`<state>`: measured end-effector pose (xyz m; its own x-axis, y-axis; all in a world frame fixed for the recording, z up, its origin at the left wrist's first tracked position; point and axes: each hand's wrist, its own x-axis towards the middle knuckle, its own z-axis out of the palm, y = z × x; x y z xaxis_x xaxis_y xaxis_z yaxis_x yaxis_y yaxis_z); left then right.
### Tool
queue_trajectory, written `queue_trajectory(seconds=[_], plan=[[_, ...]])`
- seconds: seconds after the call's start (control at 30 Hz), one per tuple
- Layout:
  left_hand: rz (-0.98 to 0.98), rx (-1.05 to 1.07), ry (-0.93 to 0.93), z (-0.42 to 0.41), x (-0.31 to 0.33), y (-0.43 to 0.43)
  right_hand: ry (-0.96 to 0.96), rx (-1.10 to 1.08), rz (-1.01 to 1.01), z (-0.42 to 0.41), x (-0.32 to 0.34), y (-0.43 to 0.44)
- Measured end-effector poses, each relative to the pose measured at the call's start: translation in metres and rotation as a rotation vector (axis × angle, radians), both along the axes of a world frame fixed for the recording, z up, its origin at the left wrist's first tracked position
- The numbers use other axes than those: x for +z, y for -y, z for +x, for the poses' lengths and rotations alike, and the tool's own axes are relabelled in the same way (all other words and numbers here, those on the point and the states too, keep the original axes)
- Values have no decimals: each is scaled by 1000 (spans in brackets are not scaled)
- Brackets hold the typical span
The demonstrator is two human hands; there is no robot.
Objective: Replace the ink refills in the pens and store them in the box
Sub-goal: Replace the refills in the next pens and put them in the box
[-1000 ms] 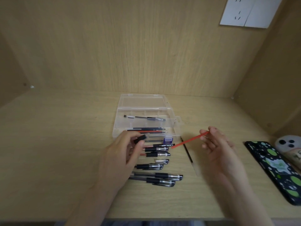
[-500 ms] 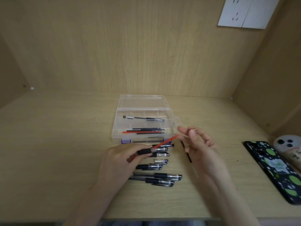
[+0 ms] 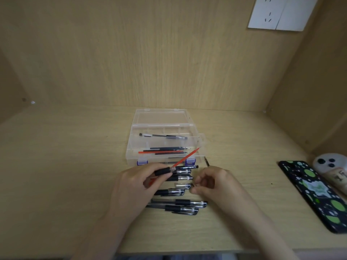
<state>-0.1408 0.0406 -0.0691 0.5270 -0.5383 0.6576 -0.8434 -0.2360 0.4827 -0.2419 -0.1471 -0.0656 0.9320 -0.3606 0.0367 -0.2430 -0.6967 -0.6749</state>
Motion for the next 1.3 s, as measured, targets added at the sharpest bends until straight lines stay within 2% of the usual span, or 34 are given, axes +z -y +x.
queue_trajectory(seconds=[0.17,0.27,0.37,0.47,0.57,0.67,0.83,0.9,1.1,1.2,1.3], plan=[[17,-12,2,0,2,0,88,-29,150,-7,9,3],[-1,-26,-4,0,1,1,247,-72,488,-9,17,0],[6,-58,-2,0,0,2,356,-14,808,-3,18,-9],[24,-80,-22,-1,1,2,412,28,894,6,17,-19],[16,-90,-48,-2,2,0,498,-32,995,8,23,-14],[34,-58,-83,-2,3,-1,537,-213,856,6,34,15],[94,-57,-157,-1,-4,-1,283,-372,110,15,22,50],[93,-59,-158,0,-6,0,181,-361,-37,17,9,47],[108,-79,-163,0,-5,0,126,-340,-109,17,-6,41],[123,-80,-144,0,-4,-1,234,-341,-156,19,5,41],[148,-73,-117,-1,-4,-1,335,-211,-97,25,22,32]])
